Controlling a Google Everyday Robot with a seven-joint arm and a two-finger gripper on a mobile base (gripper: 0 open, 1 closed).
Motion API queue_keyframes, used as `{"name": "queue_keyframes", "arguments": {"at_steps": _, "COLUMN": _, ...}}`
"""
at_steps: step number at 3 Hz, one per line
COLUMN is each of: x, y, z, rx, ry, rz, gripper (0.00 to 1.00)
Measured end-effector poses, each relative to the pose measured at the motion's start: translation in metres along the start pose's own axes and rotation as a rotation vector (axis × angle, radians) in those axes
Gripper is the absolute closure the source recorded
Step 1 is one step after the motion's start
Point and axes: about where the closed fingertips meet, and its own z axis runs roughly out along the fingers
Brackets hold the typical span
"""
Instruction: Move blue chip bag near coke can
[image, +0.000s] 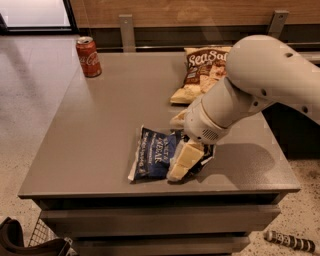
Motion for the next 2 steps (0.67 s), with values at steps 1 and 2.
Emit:
{"name": "queue_keyframes", "arguments": {"at_steps": 1, "x": -0.0010, "y": 0.0014, "z": 0.0012, "rx": -0.002, "ry": -0.001, "rz": -0.004, "gripper": 0.42}}
{"name": "queue_keyframes", "arguments": {"at_steps": 2, "x": -0.0021, "y": 0.0023, "z": 0.0012, "rx": -0.002, "ry": 0.000, "rz": -0.006, "gripper": 0.64}}
